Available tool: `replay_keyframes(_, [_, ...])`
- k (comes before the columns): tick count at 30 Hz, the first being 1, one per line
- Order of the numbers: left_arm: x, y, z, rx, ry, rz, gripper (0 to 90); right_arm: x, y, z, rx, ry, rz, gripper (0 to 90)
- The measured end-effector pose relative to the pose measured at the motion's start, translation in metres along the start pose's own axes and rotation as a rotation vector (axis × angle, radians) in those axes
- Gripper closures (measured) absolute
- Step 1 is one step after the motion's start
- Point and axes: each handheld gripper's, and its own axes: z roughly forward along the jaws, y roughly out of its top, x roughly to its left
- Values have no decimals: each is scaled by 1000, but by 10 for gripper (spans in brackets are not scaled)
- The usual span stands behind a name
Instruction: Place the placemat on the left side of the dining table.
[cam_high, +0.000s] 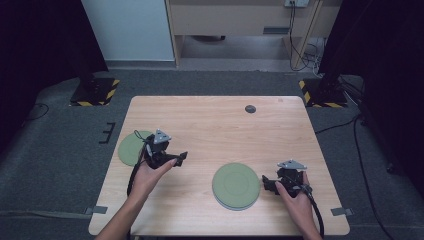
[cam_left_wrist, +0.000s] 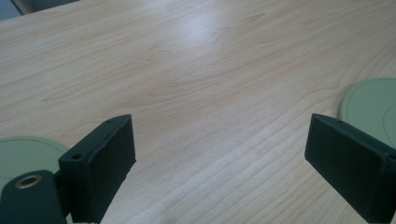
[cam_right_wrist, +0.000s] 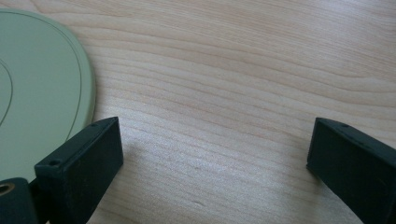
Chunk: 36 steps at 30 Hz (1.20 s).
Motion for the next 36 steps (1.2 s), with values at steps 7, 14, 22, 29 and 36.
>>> replay_keyframes(7, [-13,-1,3,6,-20,24,78,0,0,0,0,0,0,38])
replay_keyframes(14, [-22,-4,4,12,-32,37,79,0,0,0,0,0,-1,38])
replay_keyframes(22, [-32,-11,6,30,-53,55,78,0,0,0,0,0,-1,38])
replay_keyframes(29, [-38,-20,11,51,-70,64,78,0,0,0,1,0,-1,38])
replay_keyframes(36, [-40,-28,22,77,-72,59,78,0,0,0,1,1,-1,38])
